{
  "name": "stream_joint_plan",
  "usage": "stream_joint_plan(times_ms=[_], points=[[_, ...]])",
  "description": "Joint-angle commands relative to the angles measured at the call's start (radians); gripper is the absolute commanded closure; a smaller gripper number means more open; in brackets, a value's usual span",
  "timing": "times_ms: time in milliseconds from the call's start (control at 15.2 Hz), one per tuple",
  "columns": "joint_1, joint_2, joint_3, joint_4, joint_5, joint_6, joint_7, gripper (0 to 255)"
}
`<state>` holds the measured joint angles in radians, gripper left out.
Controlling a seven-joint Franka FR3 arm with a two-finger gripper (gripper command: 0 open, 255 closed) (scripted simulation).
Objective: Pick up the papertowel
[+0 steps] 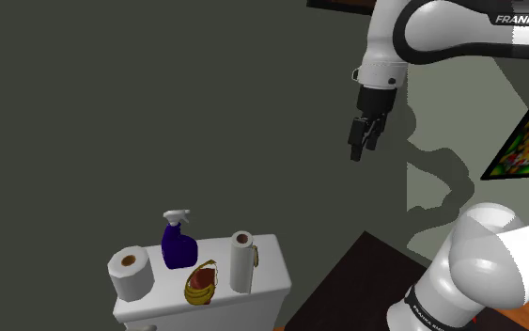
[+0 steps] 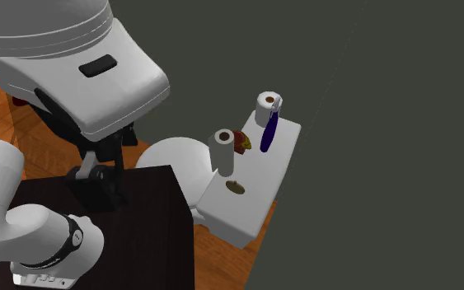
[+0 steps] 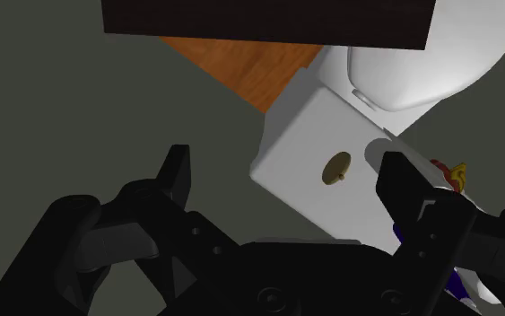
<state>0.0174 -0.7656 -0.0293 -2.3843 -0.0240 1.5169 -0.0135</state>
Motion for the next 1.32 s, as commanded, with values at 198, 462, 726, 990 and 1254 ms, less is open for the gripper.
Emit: stream_joint_plan(times_ms=[198, 462, 726, 990, 1254], points=[[0.021, 0.036, 0.045, -0.044, 0.03, 0.083, 0.045, 0], [0.05, 0.105, 0.106, -0.085, 0.067, 0.198, 0.103, 0], [0.076, 0.197, 0.166, -0.105, 0.095, 0.315, 0.16, 0], [0.097, 0.31, 0.227, -0.103, 0.111, 0.431, 0.22, 0], [0.114, 0.44, 0.285, -0.078, 0.107, 0.54, 0.284, 0]])
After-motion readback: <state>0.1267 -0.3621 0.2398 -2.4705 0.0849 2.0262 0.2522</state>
